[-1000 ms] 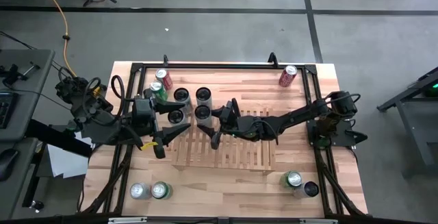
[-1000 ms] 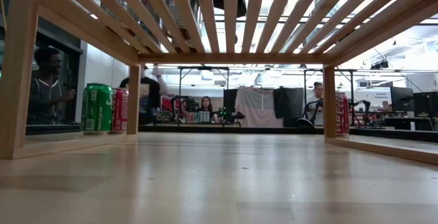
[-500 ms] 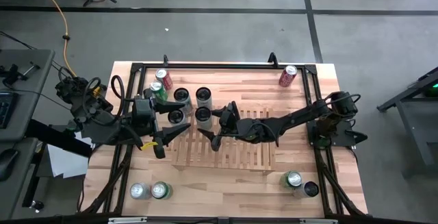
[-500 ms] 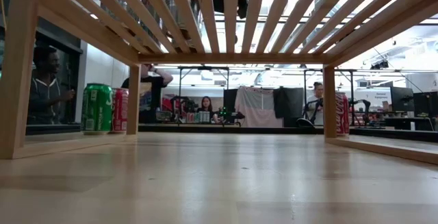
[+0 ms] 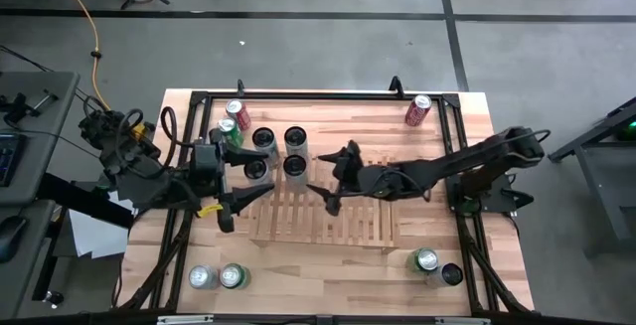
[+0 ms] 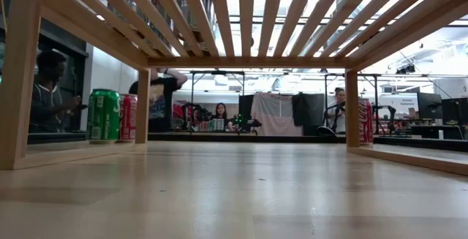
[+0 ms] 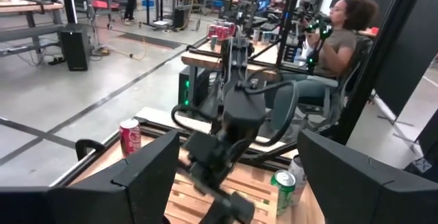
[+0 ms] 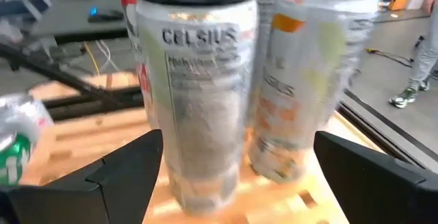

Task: Place canned beverage on shelf
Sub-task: Put the top left green soda can on the shelf

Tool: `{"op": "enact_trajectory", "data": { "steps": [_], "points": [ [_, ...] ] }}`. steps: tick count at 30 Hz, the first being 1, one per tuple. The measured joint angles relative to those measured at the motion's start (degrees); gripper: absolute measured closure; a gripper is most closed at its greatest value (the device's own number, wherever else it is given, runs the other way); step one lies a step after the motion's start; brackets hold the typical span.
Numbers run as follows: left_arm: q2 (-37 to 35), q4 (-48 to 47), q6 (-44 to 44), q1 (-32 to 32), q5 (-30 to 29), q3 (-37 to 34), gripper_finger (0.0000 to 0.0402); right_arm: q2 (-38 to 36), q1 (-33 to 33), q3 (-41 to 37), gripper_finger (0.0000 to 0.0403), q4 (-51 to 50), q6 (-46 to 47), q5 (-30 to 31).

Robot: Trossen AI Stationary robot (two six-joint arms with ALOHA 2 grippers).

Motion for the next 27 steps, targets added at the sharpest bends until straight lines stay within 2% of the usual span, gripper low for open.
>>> {"op": "enact_trajectory", "data": {
  "steps": [5, 10, 18, 23, 27],
  "points": [
    [-0.5, 0.0, 2.5, 0.0, -1.6, 0.0, 0.0113, -6.2, 1.5, 0.0, 0.0037, -9.2, 0.5, -0.2],
    [-0.7, 0.0, 4.8, 1.3, -5.2, 0.0, 0.0113, -12.8, 3.0, 0.0, 0.0037, -15.5, 7.0, -0.3],
    [-0.9, -2.0, 7.3, 8.2, -5.5, 0.0, 0.0113, -23.1, 4.6, 0.0, 0.0037, -22.5, 16.0, 0.0],
    [-1.4, -9.5, 4.0, 13.9, 0.7, 0.0, 0.0113, -27.8, 4.6, 0.0, 0.0037, -24.9, 20.0, 0.2],
    [-2.1, -19.4, -0.9, 17.3, 5.7, 0.0, 0.0113, -29.4, 4.6, 0.0, 0.0037, -28.0, 22.8, 1.8]
  ]
}}
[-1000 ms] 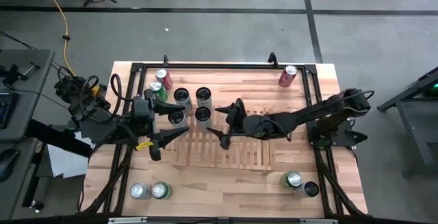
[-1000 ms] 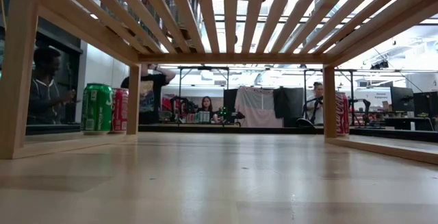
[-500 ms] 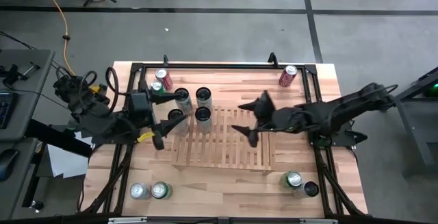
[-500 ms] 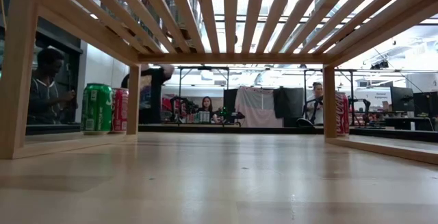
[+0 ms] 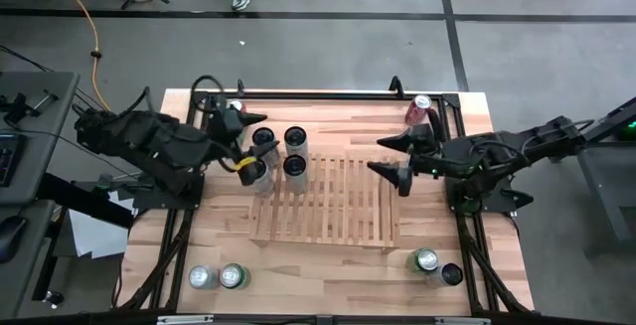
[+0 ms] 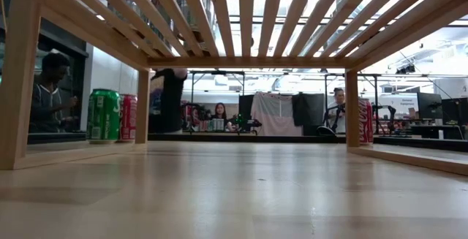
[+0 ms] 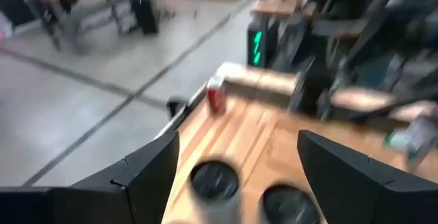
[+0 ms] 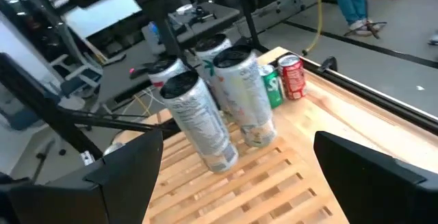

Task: Place canned beverage on shelf
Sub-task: Put the top left green soda can on the shelf

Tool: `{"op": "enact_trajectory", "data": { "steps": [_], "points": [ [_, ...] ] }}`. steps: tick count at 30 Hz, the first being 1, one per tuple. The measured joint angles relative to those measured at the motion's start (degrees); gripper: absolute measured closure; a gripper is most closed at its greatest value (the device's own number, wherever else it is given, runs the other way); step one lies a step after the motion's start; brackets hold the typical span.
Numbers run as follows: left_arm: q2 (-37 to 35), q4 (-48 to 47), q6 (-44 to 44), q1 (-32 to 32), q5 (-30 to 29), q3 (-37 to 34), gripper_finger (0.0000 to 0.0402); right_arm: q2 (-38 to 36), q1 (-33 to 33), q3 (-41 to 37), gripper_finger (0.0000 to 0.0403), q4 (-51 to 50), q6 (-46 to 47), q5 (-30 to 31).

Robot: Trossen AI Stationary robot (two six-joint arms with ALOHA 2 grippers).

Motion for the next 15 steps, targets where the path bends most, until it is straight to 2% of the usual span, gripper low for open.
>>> {"op": "enact_trajectory", "data": {
  "steps": [5, 8, 10, 15],
  "points": [
    [-0.8, -11.0, -7.3, 1.5, 0.0, 0.0, 0.0113, 0.1, -1.0, 0.0, 0.0037, -4.8, 5.0, 5.0],
    [-2.4, -11.9, -9.1, 1.5, -2.3, -1.7, 0.0113, 0.3, -2.7, 0.0, 0.0037, -8.3, 9.3, 6.0],
    [-5.0, -10.9, -10.2, 1.5, -3.7, -5.8, 0.0114, 0.2, -4.2, 0.0, 0.0037, -9.8, 12.0, 6.1],
    [-15.0, -6.5, -18.5, 2.2, -3.9, -21.8, 0.0113, 0.2, -7.3, 0.0, 0.0037, -12.8, 16.1, 4.3]
  ]
}}
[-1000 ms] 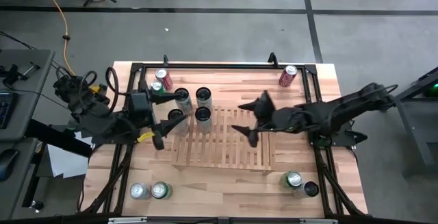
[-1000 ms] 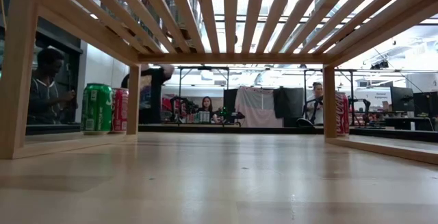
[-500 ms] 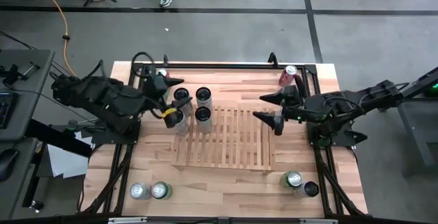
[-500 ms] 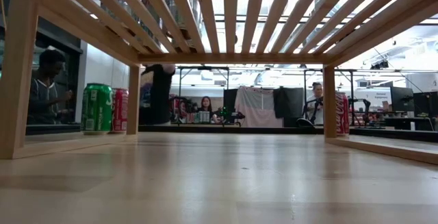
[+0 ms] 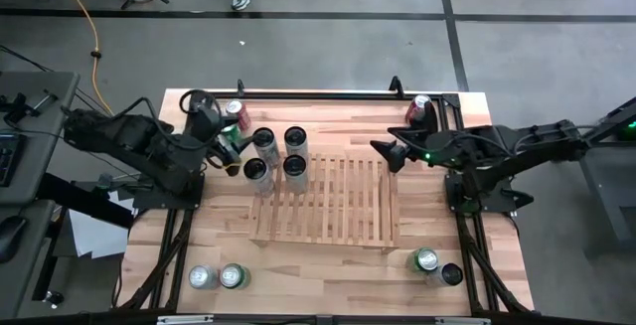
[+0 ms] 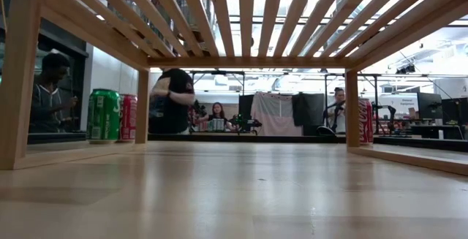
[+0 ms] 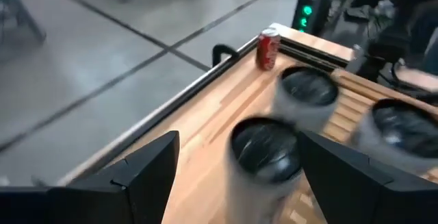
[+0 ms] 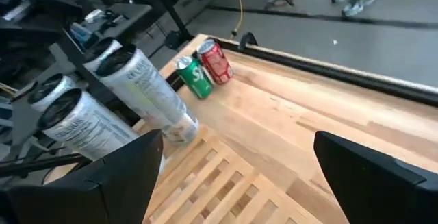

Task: Place canned beverage on shelf
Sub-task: Put the top left green soda can on the shelf

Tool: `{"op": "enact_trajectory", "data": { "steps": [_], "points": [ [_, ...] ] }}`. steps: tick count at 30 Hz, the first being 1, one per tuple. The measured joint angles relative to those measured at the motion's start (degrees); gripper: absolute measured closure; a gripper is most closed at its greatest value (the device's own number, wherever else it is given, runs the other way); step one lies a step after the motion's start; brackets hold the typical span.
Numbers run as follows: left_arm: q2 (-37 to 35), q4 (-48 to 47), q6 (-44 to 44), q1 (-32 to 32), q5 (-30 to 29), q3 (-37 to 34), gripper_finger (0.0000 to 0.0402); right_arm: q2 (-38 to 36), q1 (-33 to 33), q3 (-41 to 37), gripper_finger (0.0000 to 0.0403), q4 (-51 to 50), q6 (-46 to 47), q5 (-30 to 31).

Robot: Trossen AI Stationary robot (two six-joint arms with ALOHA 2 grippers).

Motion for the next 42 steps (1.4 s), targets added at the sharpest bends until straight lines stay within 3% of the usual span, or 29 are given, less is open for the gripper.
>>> {"op": "enact_trajectory", "data": {
  "steps": [5, 10, 16, 20, 24, 28, 42],
  "points": [
    [-8.9, -1.1, -12.2, 5.8, 0.0, -9.1, 0.0116, 0.0, -2.2, 0.0, 0.0037, -0.8, 1.3, -2.2],
    [-11.2, -8.9, -17.2, 20.2, 7.3, -10.0, 0.0121, 0.0, -4.3, 0.0, 0.0037, -0.7, 2.9, -3.5],
    [-8.9, -8.6, -6.3, 40.2, 20.4, -12.3, 0.0122, 0.0, -5.3, 0.0, 0.0037, -0.7, 3.8, -3.6],
    [-6.0, -3.9, 0.9, 52.3, 32.3, -18.6, 0.0122, 0.0, -5.3, 0.0, 0.0037, -0.7, 4.3, -3.9],
    [-3.2, 3.1, 2.6, 60.4, 40.3, -25.7, 0.0122, 0.0, -5.3, 0.0, 0.0037, -0.8, 5.3, -5.2],
    [-1.0, 7.6, 2.6, 63.5, 43.3, -28.9, 0.0122, 0.0, -5.3, 0.0, 0.0037, -1.6, 5.2, -6.0],
    [1.3, 1.9, -1.0, 63.8, 36.9, -29.1, 0.0122, 0.0, -5.3, 0.0, 0.0038, -5.9, -0.3, -6.0]
  ]
}}
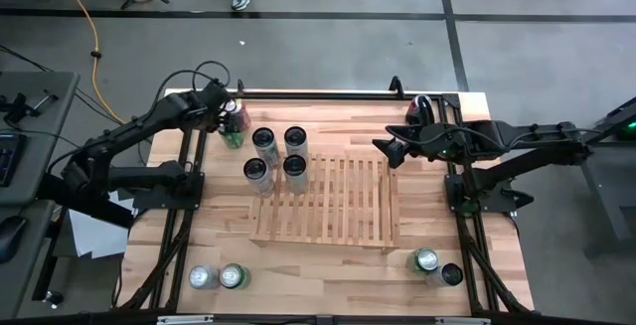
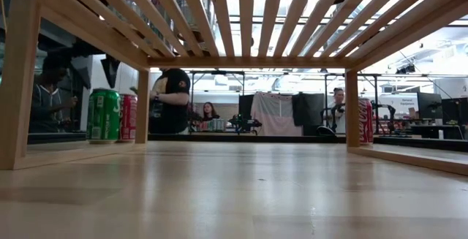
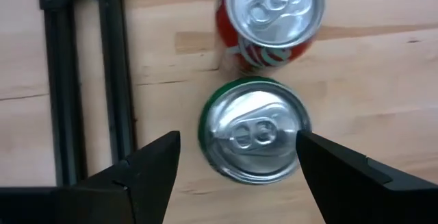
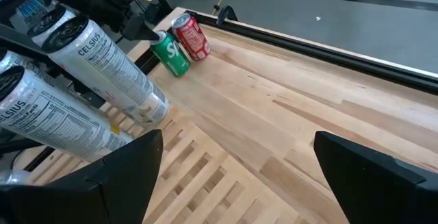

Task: Place canned beverage on shelf
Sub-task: Put the top left green soda can on the shelf

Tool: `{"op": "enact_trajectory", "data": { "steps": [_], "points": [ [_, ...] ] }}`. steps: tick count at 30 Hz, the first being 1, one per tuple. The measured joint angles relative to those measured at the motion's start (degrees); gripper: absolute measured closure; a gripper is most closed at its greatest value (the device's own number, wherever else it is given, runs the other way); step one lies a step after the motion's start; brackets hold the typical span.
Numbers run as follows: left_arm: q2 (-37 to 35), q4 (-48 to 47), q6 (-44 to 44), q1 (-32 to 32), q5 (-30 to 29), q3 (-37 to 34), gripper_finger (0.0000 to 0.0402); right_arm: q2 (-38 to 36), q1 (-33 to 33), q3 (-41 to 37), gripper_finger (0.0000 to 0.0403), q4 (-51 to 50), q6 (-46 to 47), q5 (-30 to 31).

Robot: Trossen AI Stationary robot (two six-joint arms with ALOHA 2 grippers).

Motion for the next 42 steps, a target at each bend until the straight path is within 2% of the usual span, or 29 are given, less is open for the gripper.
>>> {"op": "enact_trajectory", "data": {
  "steps": [5, 9, 20, 25, 32, 36, 40, 42],
  "points": [
    [0.0, 1.0, 1.0, 0.0, 0.8, 0.0, 0.0122, 0.0, 0.0, 0.0, 0.0038, 0.0, 0.0, -0.2],
    [0.0, 1.0, -1.5, 0.0, 2.3, 0.0, 0.0122, 0.0, 0.0, 0.0, 0.0038, 0.0, 0.0, -1.2],
    [-0.1, 1.5, 2.8, 0.0, 0.1, 0.0, 0.0118, 0.0, 0.0, 0.0, 0.0038, 0.0, 4.6, -1.3],
    [-0.1, 1.8, 5.4, 0.0, -1.4, 0.0, 0.0082, 0.0, 0.0, 0.0, 0.0038, 0.0, 6.4, -1.2],
    [-0.1, 3.6, 7.2, 0.0, -0.6, 0.0, 0.0015, 0.0, 0.0, 0.0, 0.0038, 0.1, 6.5, -1.2],
    [-0.1, 1.6, 4.3, -0.1, 0.7, 0.0, 0.0008, 0.0, 0.0, 0.0, 0.0038, 0.1, 6.6, -1.2],
    [0.0, 1.7, 2.2, -0.1, -4.5, -0.1, 0.001, 0.0, 0.0, 0.0, 0.0038, 0.0, 6.5, -1.2],
    [0.1, 1.9, 2.2, -0.1, -5.3, -0.1, 0.0011, 0.0, 0.0, 0.0, 0.0038, 0.0, 6.5, -1.2]
  ]
}}
